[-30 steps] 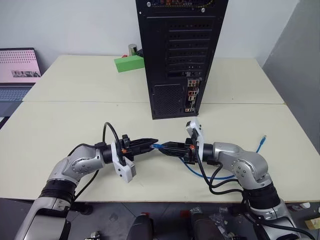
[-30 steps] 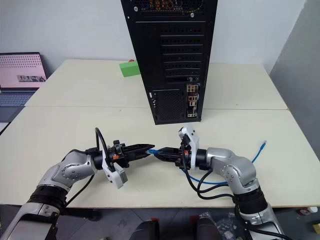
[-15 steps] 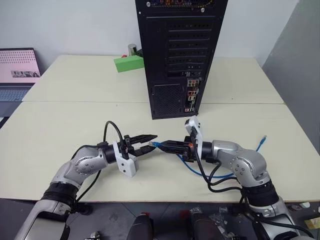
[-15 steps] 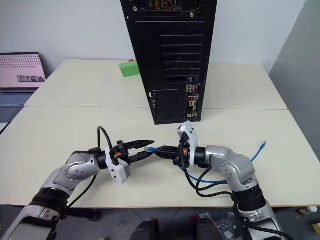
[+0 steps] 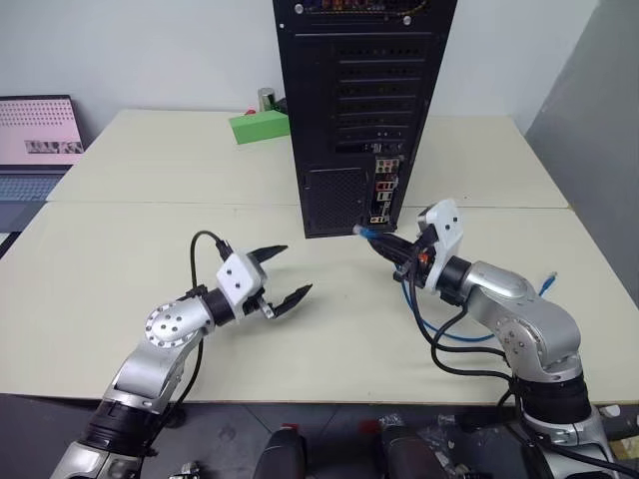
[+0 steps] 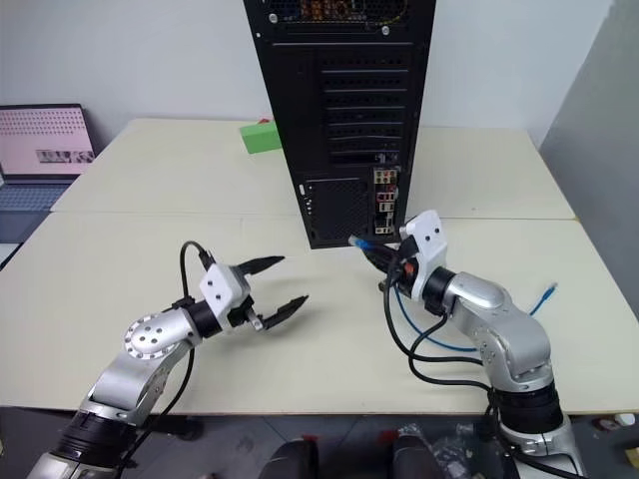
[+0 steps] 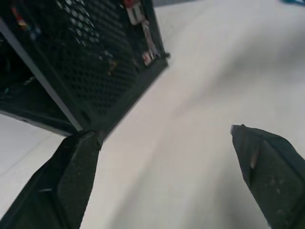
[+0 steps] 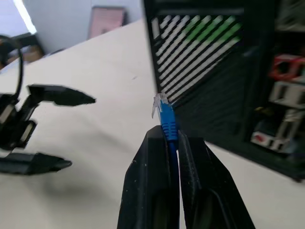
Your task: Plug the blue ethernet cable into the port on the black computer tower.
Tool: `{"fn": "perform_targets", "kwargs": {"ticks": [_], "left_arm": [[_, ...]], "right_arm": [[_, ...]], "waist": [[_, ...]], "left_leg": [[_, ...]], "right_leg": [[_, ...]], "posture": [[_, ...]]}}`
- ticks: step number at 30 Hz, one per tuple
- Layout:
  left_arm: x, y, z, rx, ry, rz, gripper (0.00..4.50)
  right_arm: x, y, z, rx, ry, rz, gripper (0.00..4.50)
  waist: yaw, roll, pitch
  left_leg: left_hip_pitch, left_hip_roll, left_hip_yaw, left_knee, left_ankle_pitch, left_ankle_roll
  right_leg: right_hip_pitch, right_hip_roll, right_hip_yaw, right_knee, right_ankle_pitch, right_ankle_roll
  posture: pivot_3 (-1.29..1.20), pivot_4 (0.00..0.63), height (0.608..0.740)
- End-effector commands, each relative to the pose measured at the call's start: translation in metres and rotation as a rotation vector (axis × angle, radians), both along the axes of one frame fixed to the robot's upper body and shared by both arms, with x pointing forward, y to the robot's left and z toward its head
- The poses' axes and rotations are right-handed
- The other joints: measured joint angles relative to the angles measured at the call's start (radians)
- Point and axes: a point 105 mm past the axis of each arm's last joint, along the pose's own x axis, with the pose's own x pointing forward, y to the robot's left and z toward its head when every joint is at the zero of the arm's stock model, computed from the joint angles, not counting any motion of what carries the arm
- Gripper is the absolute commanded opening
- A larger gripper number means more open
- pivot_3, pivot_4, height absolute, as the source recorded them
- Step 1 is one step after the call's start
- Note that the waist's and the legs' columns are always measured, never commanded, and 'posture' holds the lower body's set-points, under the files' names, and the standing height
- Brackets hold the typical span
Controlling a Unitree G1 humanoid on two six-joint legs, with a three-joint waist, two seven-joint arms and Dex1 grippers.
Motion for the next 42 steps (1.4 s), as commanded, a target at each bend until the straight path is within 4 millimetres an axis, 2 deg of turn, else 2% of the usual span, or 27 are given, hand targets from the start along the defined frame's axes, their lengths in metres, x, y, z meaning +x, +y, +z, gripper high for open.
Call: {"fn": "perform_targets", "kwargs": {"ticks": [1, 7, 14, 31, 42], "left_arm": [[0.010, -0.011, 0.030, -0.071, -0.014, 0.033, 4.50], [0.014, -0.032, 0.043, -0.102, 0.013, 0.018, 4.50], [0.012, -0.037, 0.044, -0.091, 0.008, 0.009, 4.50], [0.011, -0.037, 0.045, -0.098, -0.019, 0.020, 4.50], [0.010, -0.034, 0.044, -0.094, -0.021, 0.033, 4.50]], "right_arm": [[0.009, 0.002, 0.018, 0.059, -0.060, -0.208, 0.00], [0.023, 0.009, 0.025, 0.168, -0.039, -0.382, 0.00], [0.031, 0.007, 0.025, 0.203, -0.019, -0.475, 0.00], [0.041, 0.016, 0.028, 0.175, -0.032, -0.423, 0.00], [0.050, 0.014, 0.028, 0.166, -0.049, -0.439, 0.00]], "waist": [[-0.001, 0.000, 0.000], [-0.002, 0.000, 0.000], [-0.001, 0.000, 0.000], [-0.002, 0.000, 0.000], [-0.002, 0.000, 0.000]], "left_leg": [[0.000, 0.000, 0.000, 0.000, 0.000, 0.000], [0.000, 0.000, 0.000, 0.000, 0.000, 0.000], [0.000, 0.000, 0.000, 0.000, 0.000, 0.000], [0.000, 0.000, 0.001, -0.001, 0.000, 0.000], [-0.001, 0.000, 0.001, -0.001, 0.000, 0.000]], "right_leg": [[0.000, 0.000, 0.000, 0.000, 0.000, 0.000], [0.000, 0.000, 0.001, 0.000, 0.000, 0.000], [-0.001, 0.000, 0.001, 0.000, 0.000, 0.000], [-0.001, 0.000, 0.001, -0.001, 0.000, 0.000], [-0.001, 0.000, 0.001, -0.001, 0.000, 0.000]], "posture": [[0.00, 0.150, 0.740], [0.00, 0.150, 0.740], [0.00, 0.150, 0.740], [0.00, 0.150, 0.740], [0.00, 0.150, 0.740]]}}
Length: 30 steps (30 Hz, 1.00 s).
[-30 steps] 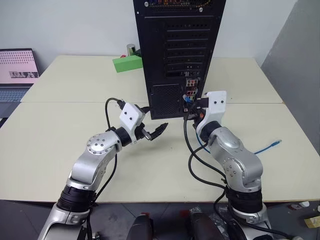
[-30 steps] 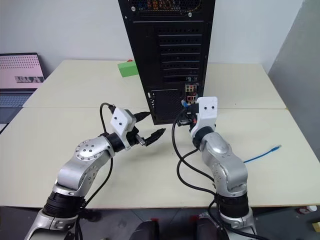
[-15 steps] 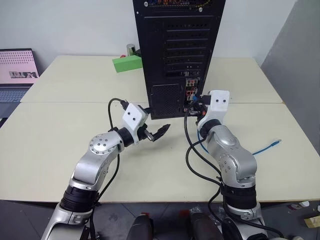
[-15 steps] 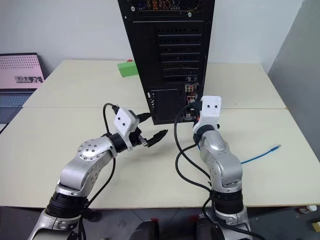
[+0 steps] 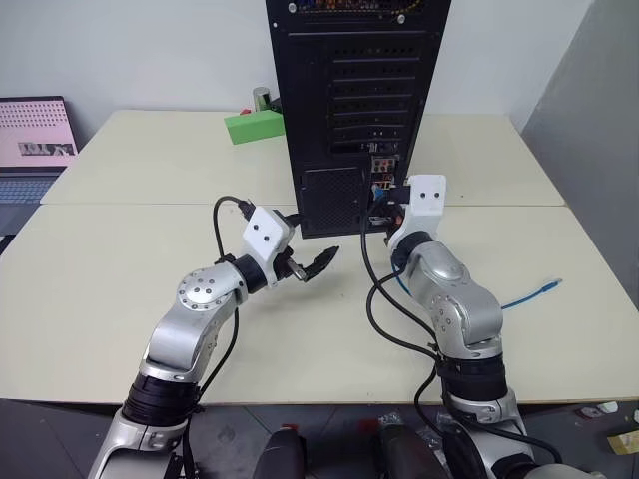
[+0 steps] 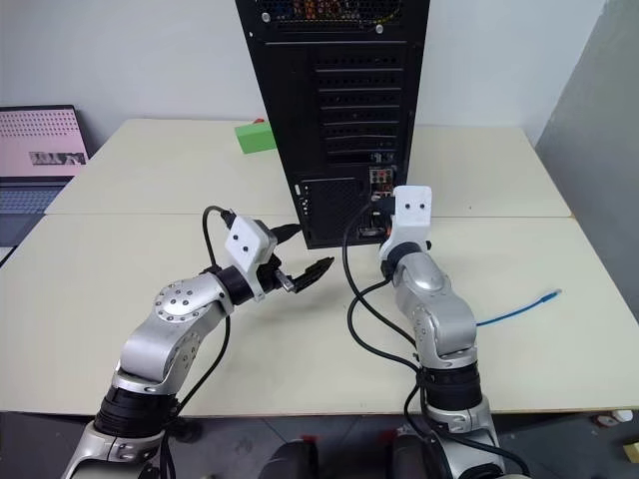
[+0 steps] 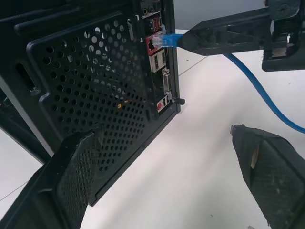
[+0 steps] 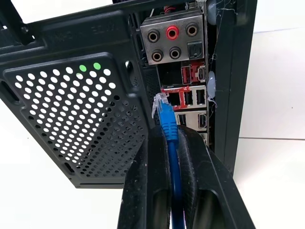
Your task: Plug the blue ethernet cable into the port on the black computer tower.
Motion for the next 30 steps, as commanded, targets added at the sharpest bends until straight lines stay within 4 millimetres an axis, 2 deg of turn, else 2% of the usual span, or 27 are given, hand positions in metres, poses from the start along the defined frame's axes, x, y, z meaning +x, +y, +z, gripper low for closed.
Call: {"fn": "perform_targets", "kwargs": {"ticks": [1, 30], "left_arm": [[-0.0026, 0.0019, 0.0147, -0.013, -0.065, 0.006, 4.50], [-0.0018, 0.0011, 0.0132, -0.010, -0.067, 0.006, 4.50]], "right_arm": [[0.0007, -0.0001, 0.0198, 0.006, -0.080, -0.005, 0.00], [0.0089, -0.0005, 0.0171, -0.039, -0.092, -0.019, 0.00]], "waist": [[0.000, 0.000, 0.000], [0.000, 0.000, 0.000]], "left_leg": [[0.000, 0.000, 0.000, 0.000, 0.000, 0.000], [0.000, 0.000, 0.000, 0.000, 0.000, 0.000]], "right_leg": [[0.000, 0.000, 0.000, 0.000, 0.000, 0.000], [0.000, 0.000, 0.000, 0.000, 0.000, 0.000]], "posture": [[0.00, 0.150, 0.740], [0.00, 0.150, 0.740]]}}
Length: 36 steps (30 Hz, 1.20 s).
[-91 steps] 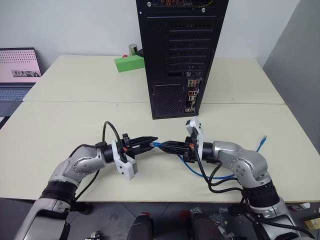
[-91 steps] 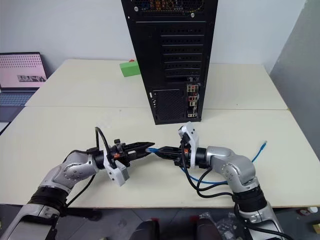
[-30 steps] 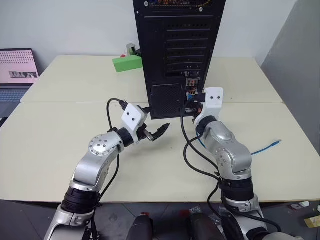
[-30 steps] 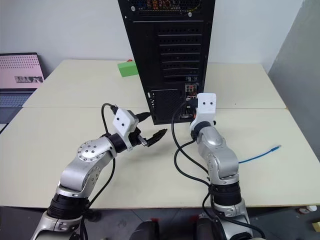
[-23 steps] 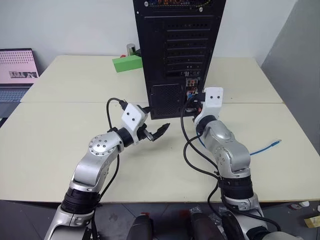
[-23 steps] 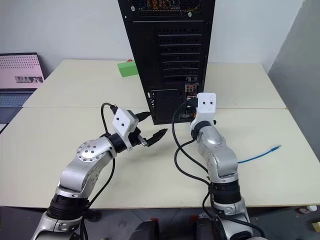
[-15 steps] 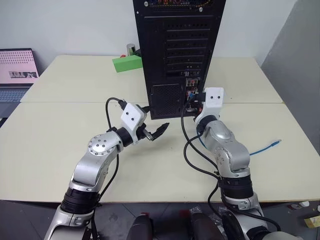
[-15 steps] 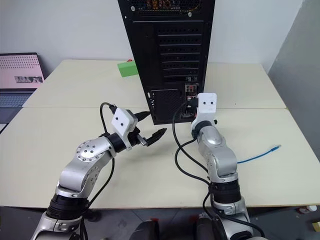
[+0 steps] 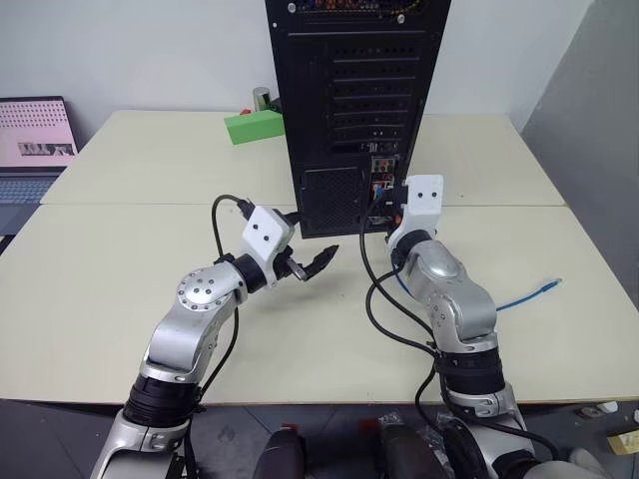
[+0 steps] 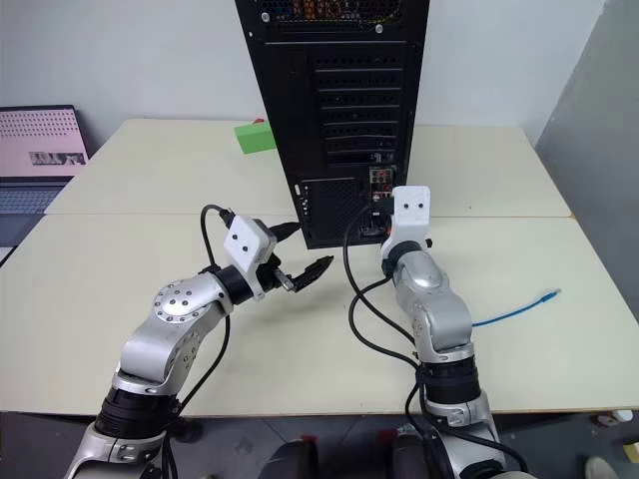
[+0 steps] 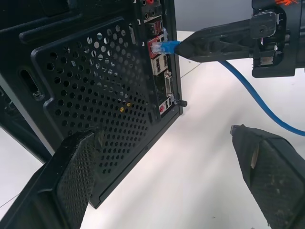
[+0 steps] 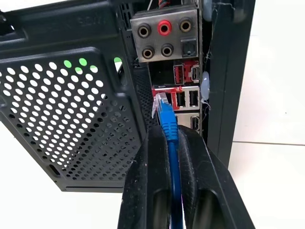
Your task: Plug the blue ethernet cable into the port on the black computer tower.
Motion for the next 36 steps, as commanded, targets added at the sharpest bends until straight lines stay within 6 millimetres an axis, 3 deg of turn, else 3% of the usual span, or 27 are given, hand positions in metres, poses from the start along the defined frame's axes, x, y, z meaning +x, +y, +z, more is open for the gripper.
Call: {"fn": "perform_targets", "kwargs": {"ticks": [1, 36], "left_arm": [[-0.003, 0.000, 0.013, -0.015, -0.058, -0.005, 4.50], [-0.003, -0.001, 0.014, -0.013, -0.072, -0.007, 4.50]], "right_arm": [[0.002, 0.001, 0.019, -0.002, -0.073, -0.006, 0.00], [0.003, -0.008, -0.003, -0.046, -0.033, -0.059, 0.00]], "waist": [[-0.001, 0.000, 0.000], [-0.008, 0.000, 0.000]], "left_leg": [[0.000, 0.000, 0.000, 0.000, 0.000, 0.000], [0.000, 0.000, 0.000, 0.000, 0.000, 0.000]], "right_leg": [[0.000, 0.000, 0.000, 0.000, 0.000, 0.000], [0.000, 0.000, 0.000, 0.000, 0.000, 0.000]], "posture": [[0.00, 0.150, 0.740], [0.00, 0.150, 0.740]]}}
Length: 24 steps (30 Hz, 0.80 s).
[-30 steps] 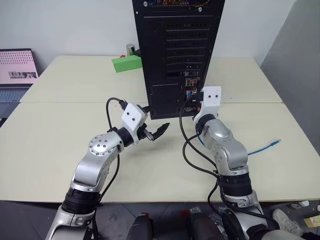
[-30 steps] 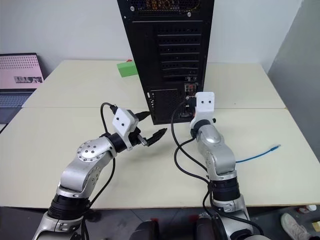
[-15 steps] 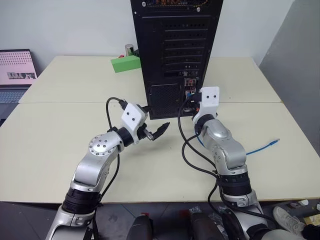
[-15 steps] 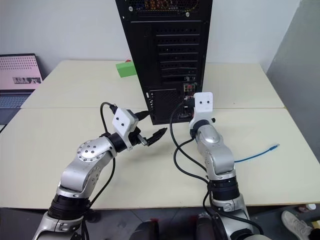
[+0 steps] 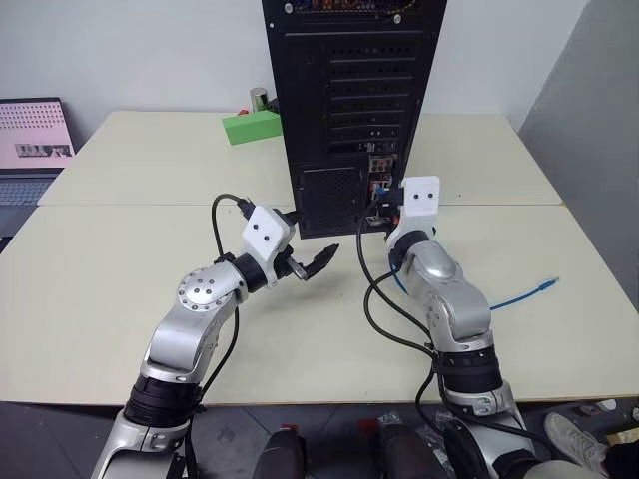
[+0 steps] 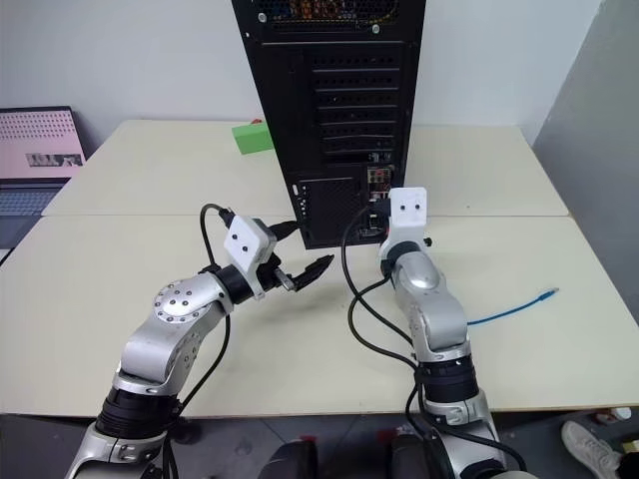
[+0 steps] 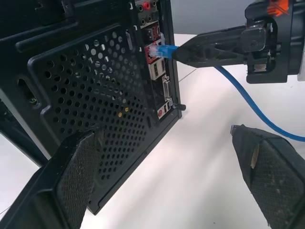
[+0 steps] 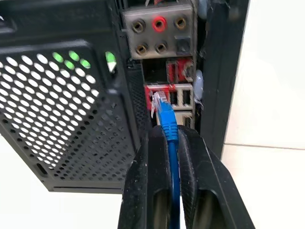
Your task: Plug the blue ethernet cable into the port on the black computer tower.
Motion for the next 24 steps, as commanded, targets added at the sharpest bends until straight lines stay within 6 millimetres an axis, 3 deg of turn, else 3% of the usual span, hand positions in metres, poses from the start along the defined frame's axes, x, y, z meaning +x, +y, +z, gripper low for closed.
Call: {"fn": "perform_targets", "kwargs": {"ticks": [1, 24], "left_arm": [[-0.003, 0.000, 0.012, -0.013, -0.056, -0.006, 4.50], [-0.002, -0.001, 0.012, -0.025, -0.052, 0.007, 4.50]], "right_arm": [[0.000, -0.002, 0.004, -0.005, -0.023, -0.016, 0.00], [0.000, 0.015, 0.034, 0.048, -0.025, -0.014, 0.00]], "waist": [[0.000, 0.000, 0.000], [-0.002, 0.000, 0.000]], "left_leg": [[0.000, 0.000, 0.000, 0.000, 0.000, 0.000], [-0.001, 0.000, 0.000, 0.000, 0.000, 0.000]], "right_leg": [[0.000, 0.000, 0.000, 0.000, 0.000, 0.000], [-0.002, 0.000, 0.000, 0.000, 0.000, 0.000]], "posture": [[0.00, 0.150, 0.740], [0.00, 0.150, 0.740]]}}
